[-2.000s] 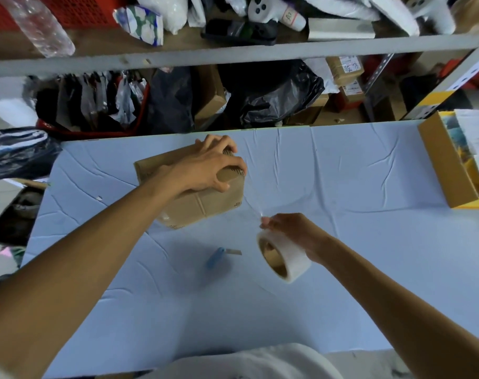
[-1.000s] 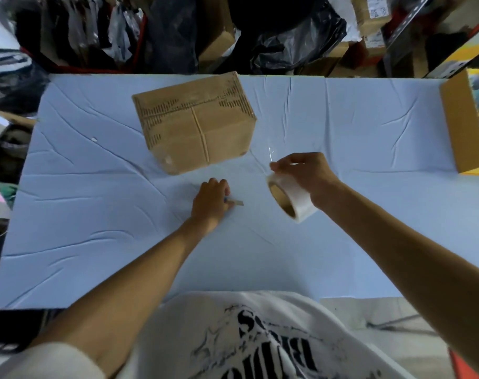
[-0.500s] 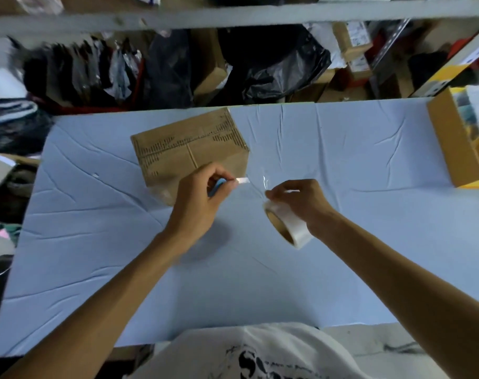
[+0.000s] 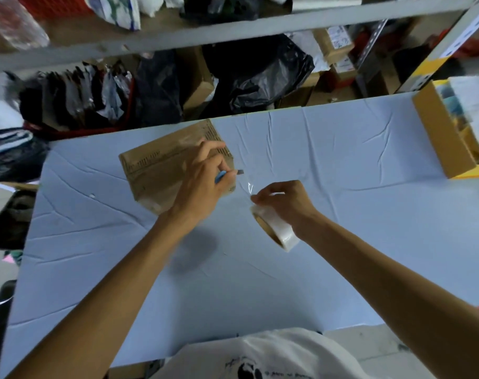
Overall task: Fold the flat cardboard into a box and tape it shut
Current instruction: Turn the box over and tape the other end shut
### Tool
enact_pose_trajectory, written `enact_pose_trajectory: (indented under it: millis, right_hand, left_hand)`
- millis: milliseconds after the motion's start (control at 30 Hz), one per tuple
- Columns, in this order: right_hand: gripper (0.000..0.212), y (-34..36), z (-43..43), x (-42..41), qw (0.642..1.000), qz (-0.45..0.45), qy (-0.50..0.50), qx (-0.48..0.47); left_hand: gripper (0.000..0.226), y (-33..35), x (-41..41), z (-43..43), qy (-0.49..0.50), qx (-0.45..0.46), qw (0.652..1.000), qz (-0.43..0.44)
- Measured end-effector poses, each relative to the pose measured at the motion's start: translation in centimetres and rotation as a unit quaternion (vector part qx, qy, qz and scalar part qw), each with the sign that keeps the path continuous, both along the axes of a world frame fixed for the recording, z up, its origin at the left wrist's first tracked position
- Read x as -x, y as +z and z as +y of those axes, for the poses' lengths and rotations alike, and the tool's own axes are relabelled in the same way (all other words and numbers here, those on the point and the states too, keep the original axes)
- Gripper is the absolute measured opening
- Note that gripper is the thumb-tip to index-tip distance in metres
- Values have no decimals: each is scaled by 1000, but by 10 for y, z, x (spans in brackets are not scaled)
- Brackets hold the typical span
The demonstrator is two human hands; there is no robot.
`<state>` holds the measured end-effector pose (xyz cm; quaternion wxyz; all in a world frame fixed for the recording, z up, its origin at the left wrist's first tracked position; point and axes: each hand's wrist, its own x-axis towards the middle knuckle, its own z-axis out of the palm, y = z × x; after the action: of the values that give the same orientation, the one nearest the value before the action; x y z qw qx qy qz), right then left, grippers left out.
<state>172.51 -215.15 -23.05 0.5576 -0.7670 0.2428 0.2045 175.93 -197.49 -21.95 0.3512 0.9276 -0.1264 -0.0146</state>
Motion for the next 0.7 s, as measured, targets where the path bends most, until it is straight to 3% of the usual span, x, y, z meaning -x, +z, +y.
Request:
enact_pose_trajectory:
  millis: [400, 700]
  right_hand:
    - [16, 5, 0, -4, 1000, -14, 11, 23]
    - [12, -3, -6, 0, 997, -9, 36, 69]
  left_hand:
    - [18, 4, -12, -14, 1, -105, 994, -10]
    - [26, 3, -11, -17, -5, -132, 991, -1]
